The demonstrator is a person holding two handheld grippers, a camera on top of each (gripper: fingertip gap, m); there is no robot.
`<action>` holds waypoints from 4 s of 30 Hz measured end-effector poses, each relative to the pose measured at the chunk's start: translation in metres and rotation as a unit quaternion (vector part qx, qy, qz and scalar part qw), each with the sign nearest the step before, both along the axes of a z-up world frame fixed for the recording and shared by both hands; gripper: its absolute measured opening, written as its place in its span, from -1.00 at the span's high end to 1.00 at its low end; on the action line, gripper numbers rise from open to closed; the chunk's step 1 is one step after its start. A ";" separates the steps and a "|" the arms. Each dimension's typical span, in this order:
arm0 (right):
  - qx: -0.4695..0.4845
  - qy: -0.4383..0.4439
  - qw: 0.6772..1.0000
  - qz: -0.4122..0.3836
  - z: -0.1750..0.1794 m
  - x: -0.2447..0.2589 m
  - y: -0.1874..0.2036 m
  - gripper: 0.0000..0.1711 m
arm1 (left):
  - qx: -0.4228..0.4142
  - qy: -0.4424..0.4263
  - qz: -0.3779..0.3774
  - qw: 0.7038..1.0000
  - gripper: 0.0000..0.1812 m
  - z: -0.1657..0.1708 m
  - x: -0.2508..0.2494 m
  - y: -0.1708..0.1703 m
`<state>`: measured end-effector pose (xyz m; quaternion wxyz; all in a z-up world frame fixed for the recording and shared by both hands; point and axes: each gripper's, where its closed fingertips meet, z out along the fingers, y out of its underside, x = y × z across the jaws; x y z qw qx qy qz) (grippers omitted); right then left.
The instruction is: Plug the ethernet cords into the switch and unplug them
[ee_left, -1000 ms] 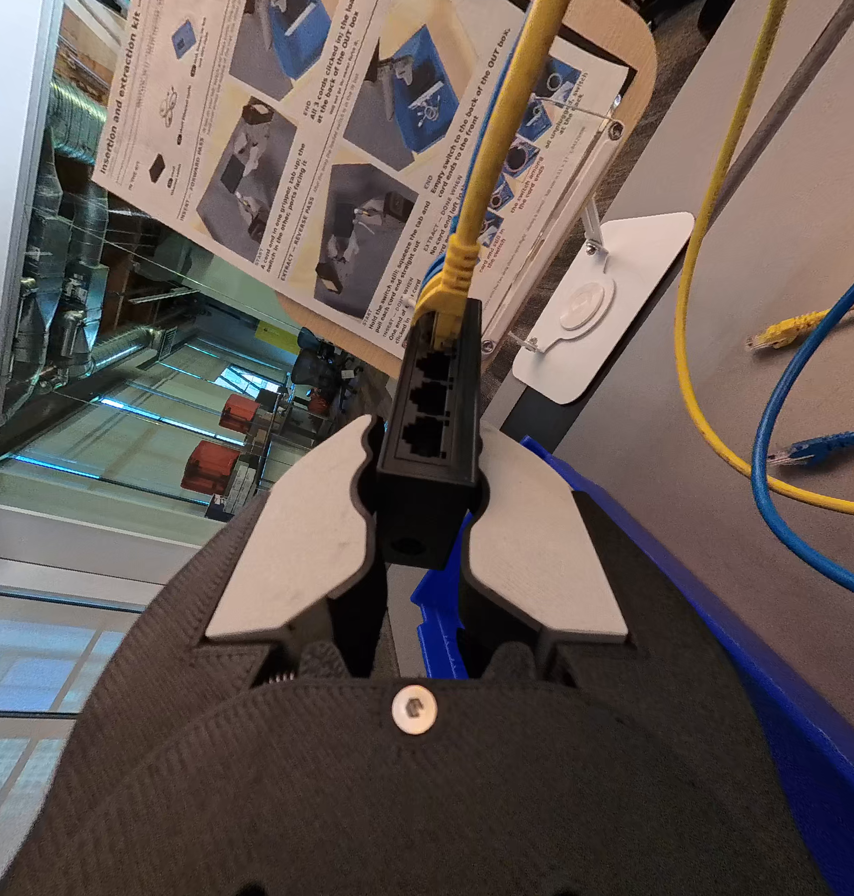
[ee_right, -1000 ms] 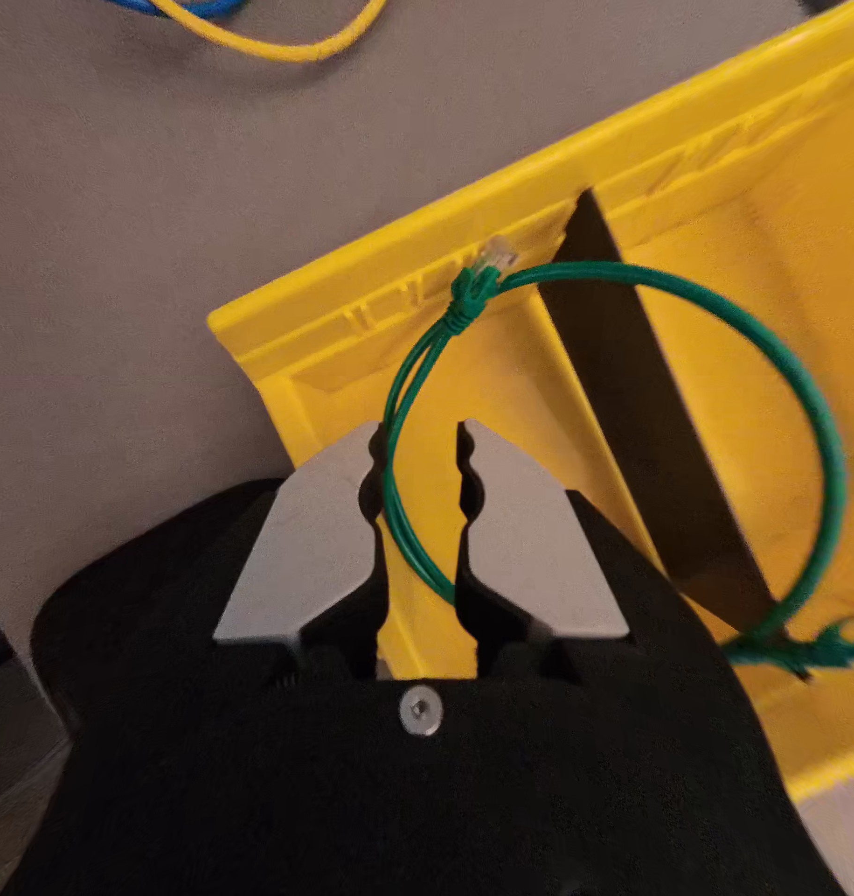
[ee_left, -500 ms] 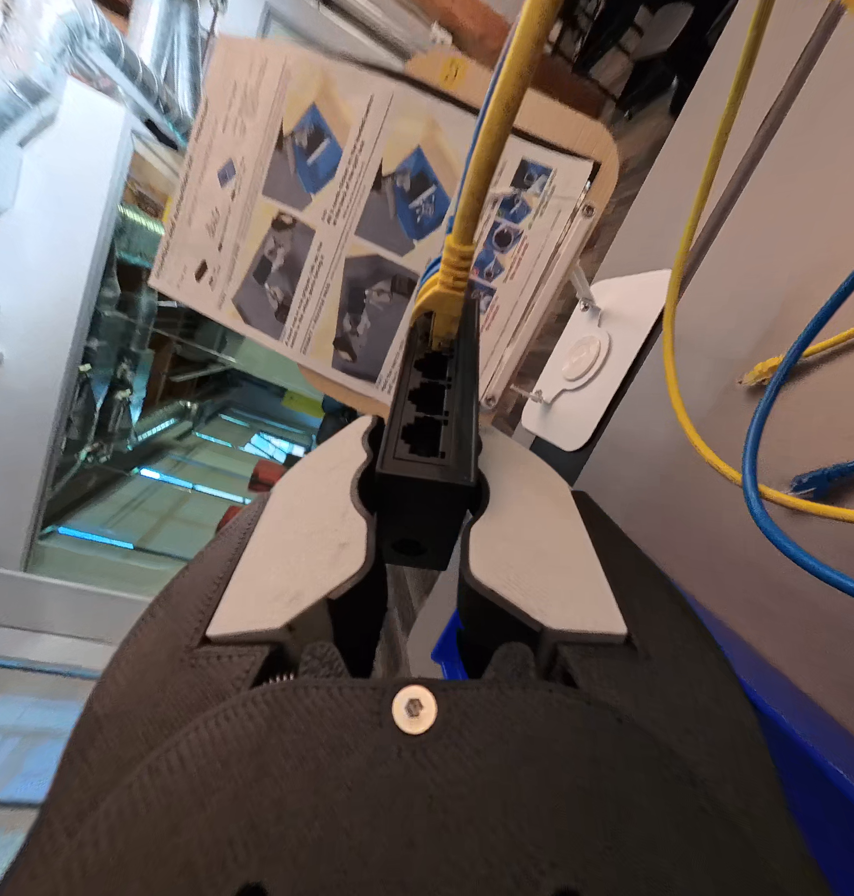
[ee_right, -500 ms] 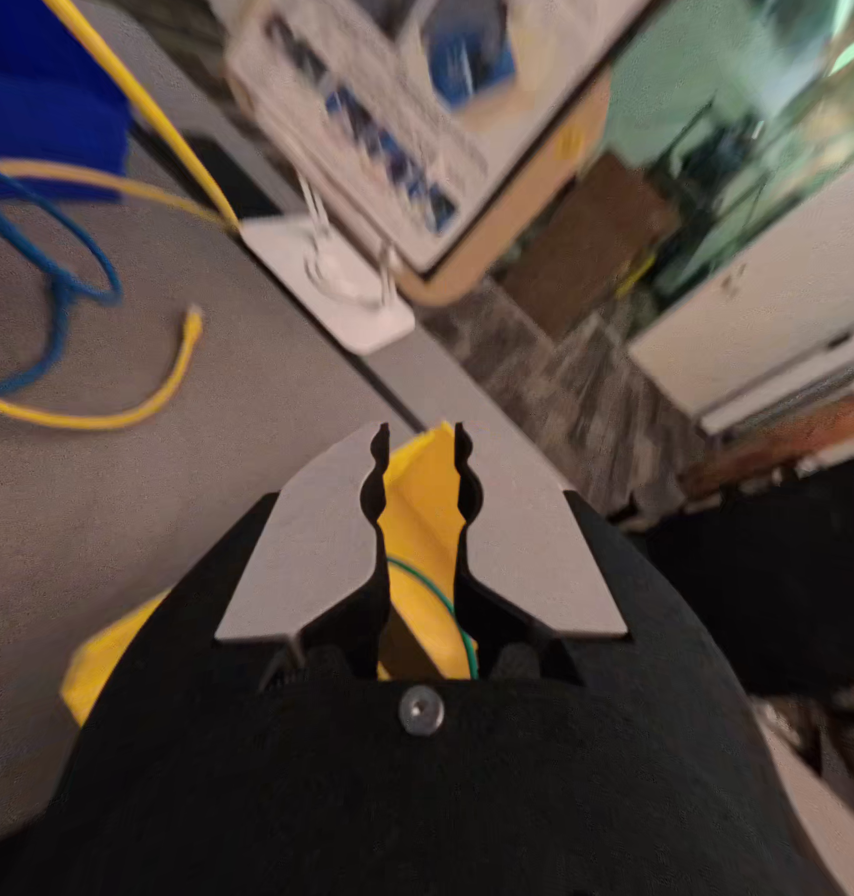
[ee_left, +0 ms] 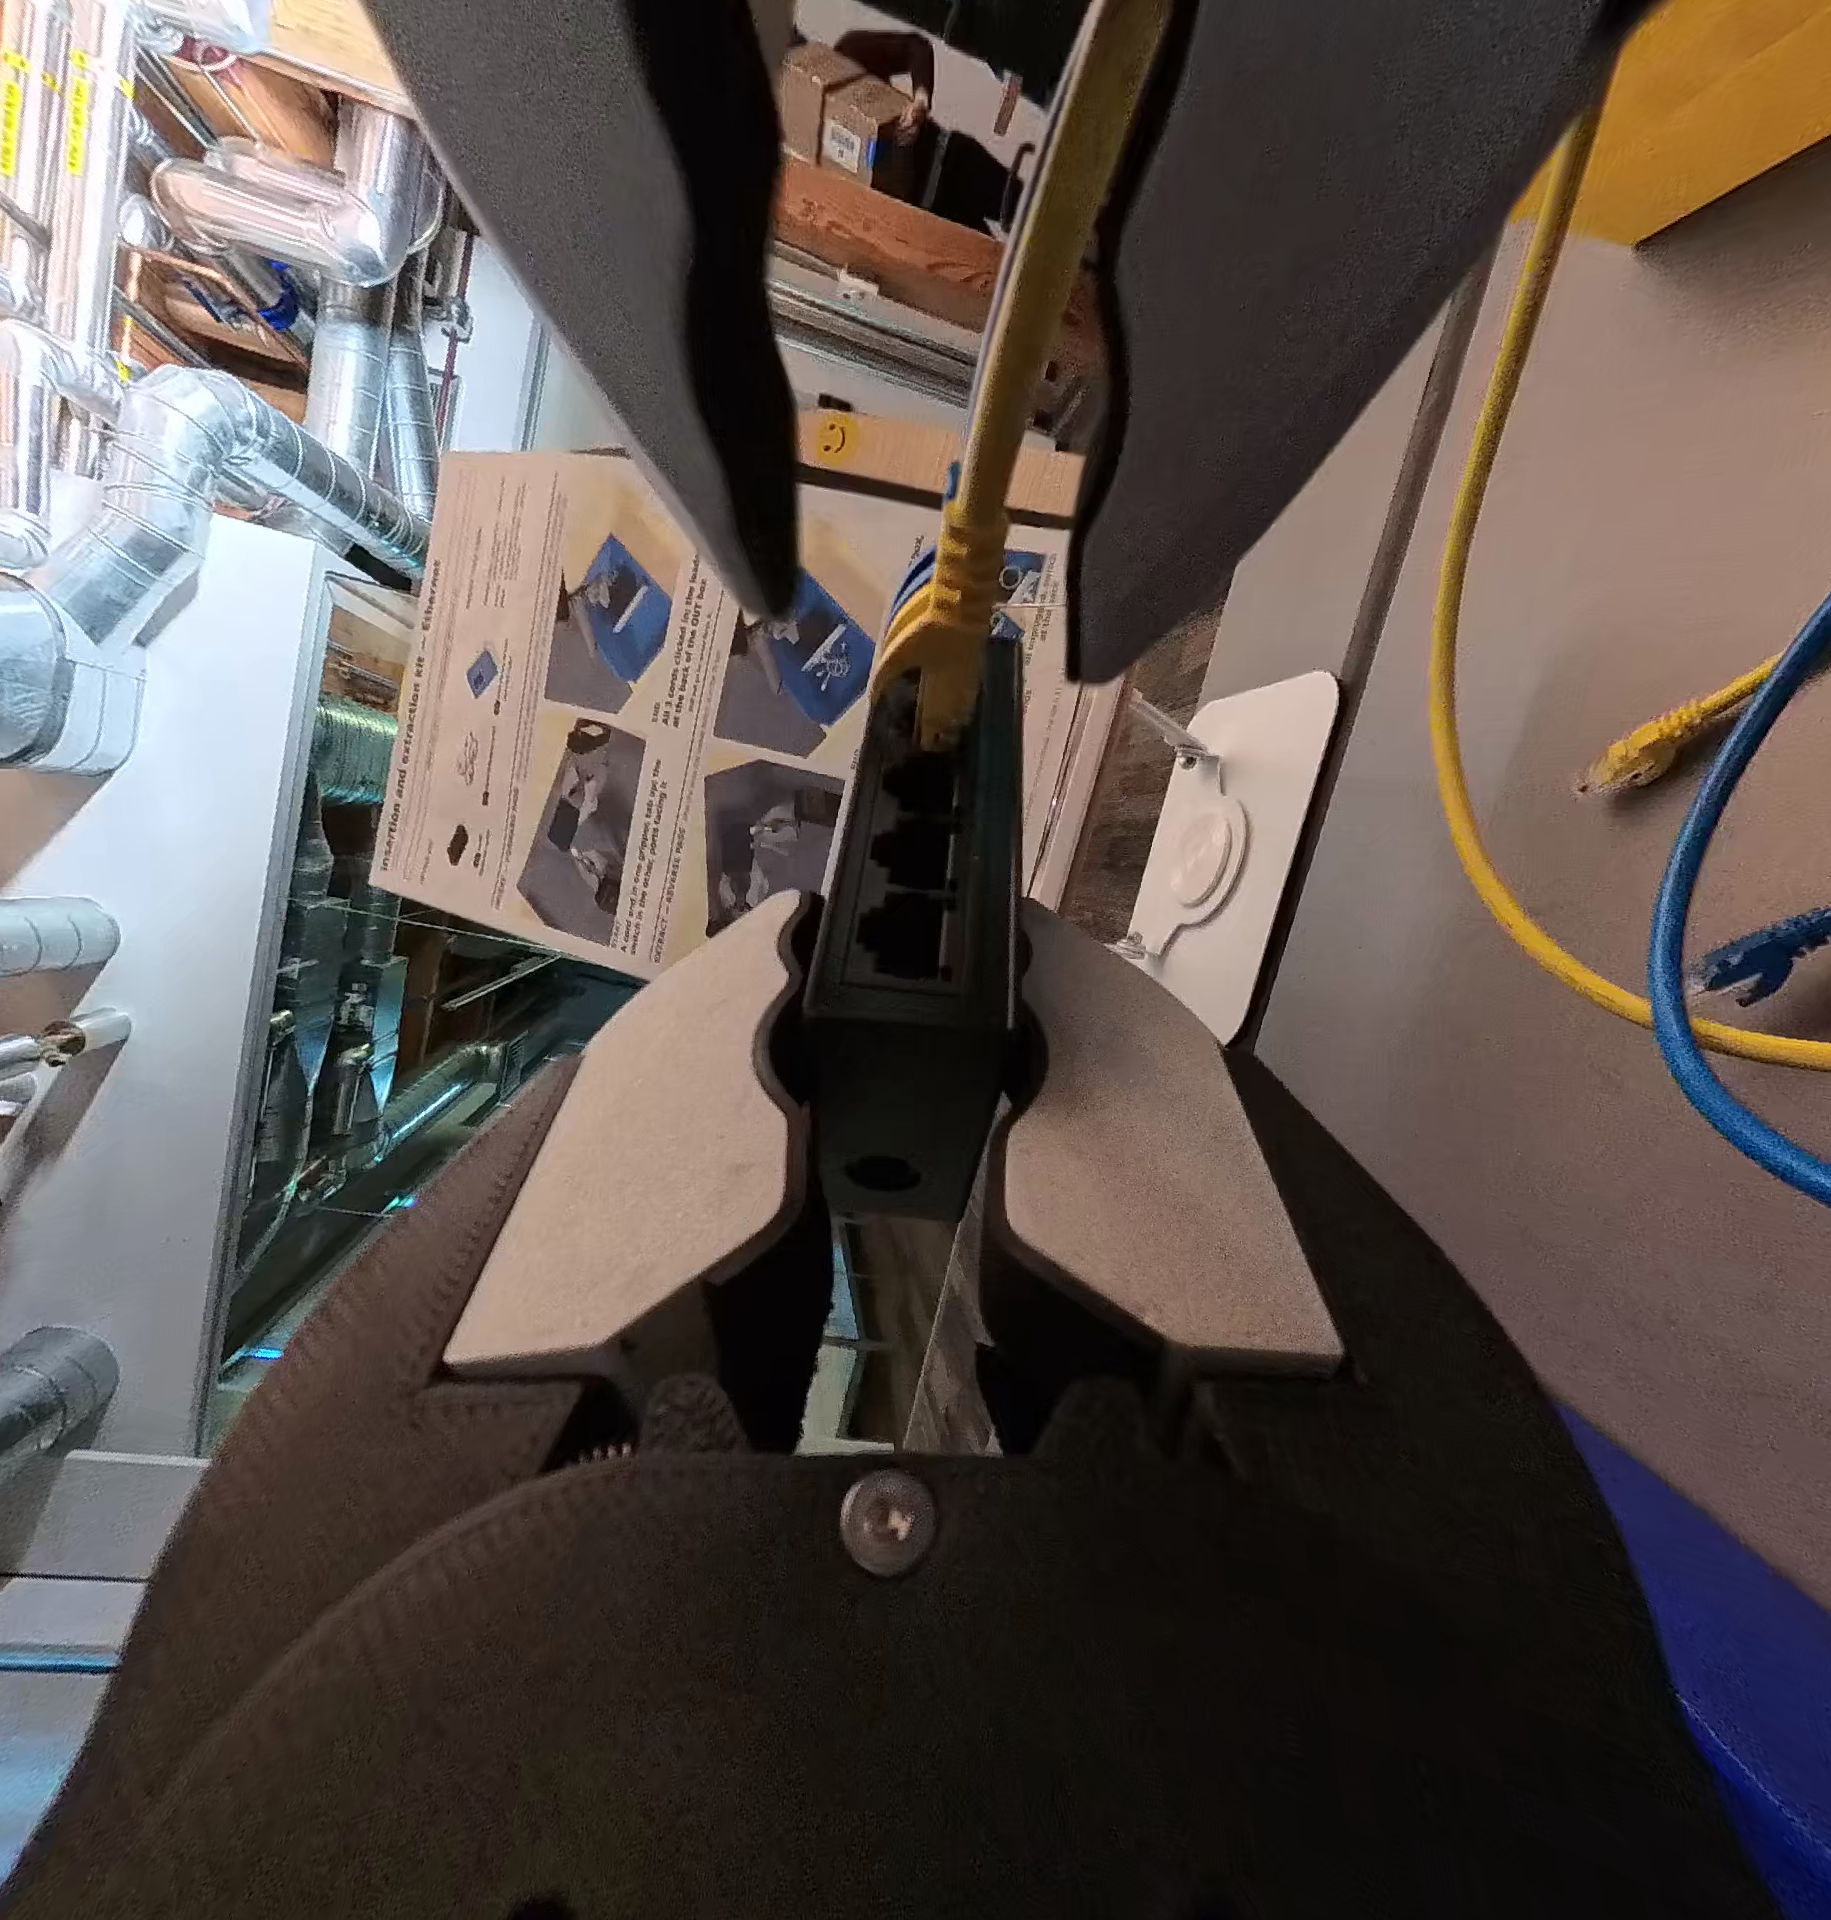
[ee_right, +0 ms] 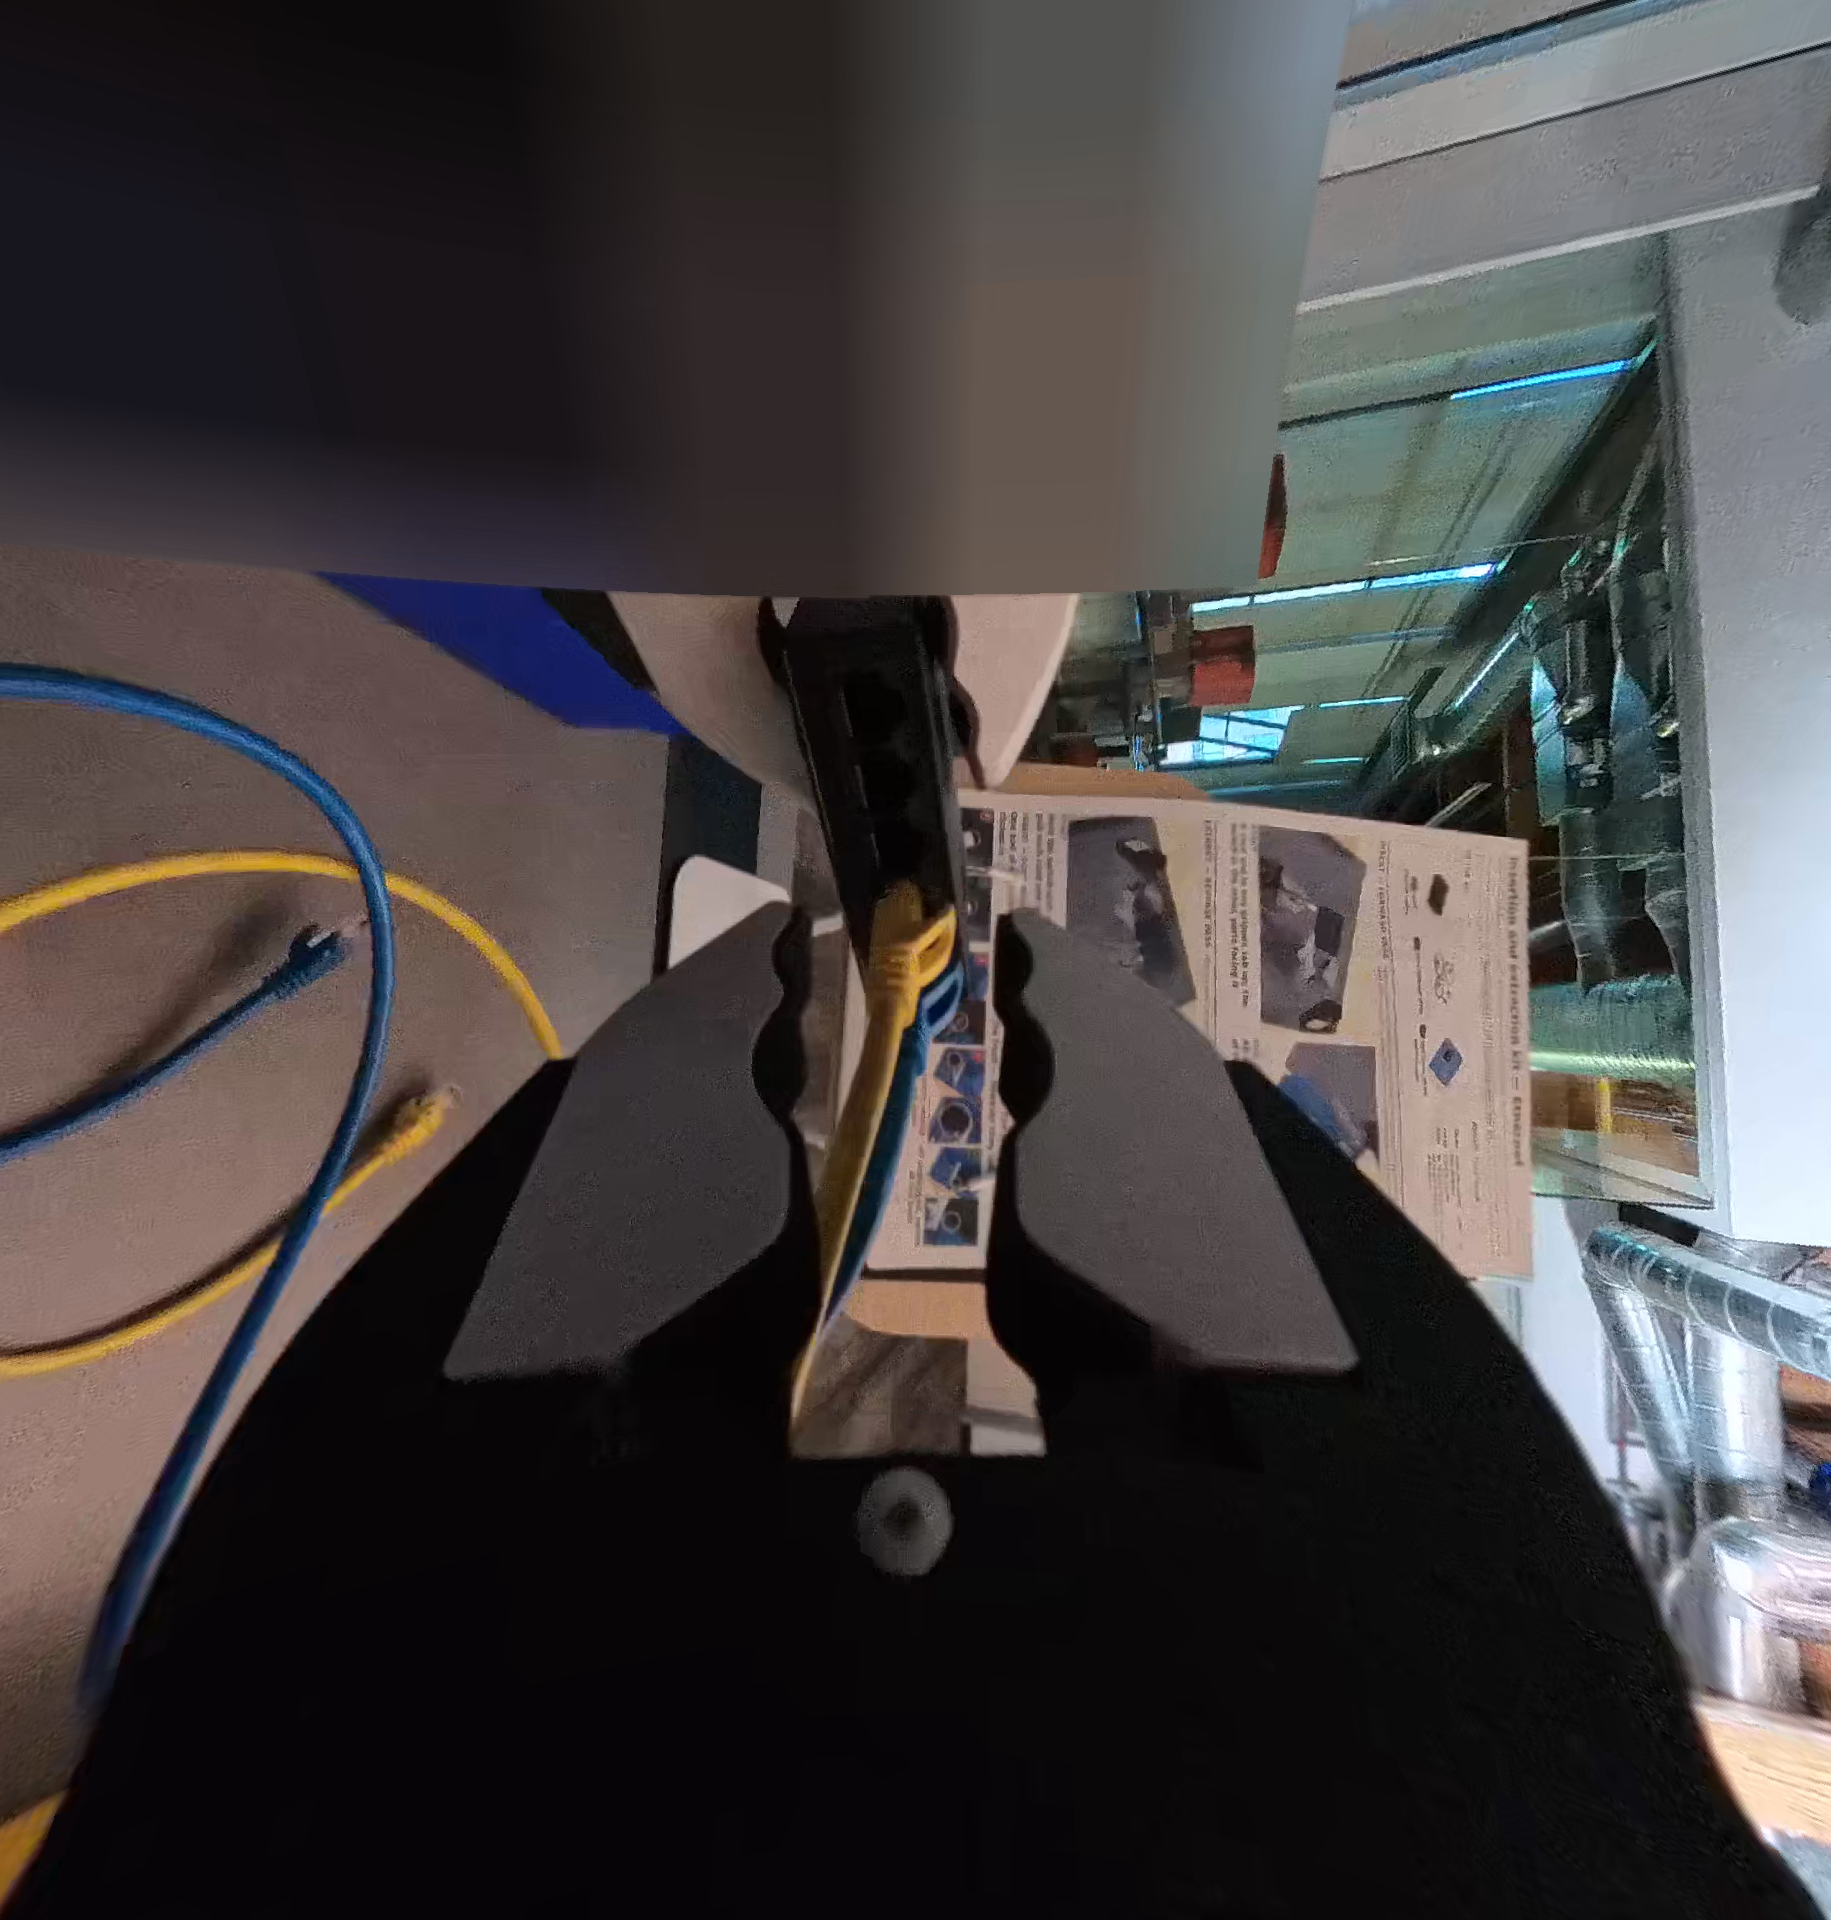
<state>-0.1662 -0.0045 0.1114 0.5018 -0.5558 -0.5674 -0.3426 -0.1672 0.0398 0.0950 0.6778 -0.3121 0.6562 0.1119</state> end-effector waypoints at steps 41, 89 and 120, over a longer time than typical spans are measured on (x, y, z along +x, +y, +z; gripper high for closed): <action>0.053 -0.045 0.997 0.022 0.004 0.006 0.004 0.82 | 0.012 0.002 -0.027 1.000 0.67 0.006 0.001 -0.017; -0.008 -0.049 0.999 0.019 0.019 0.000 0.008 0.81 | -0.016 -0.063 -0.039 0.997 0.68 0.020 0.001 -0.010; -0.306 -0.083 0.947 -0.042 -0.038 0.013 -0.006 0.84 | -0.068 -0.105 0.080 0.989 0.66 0.007 -0.016 0.062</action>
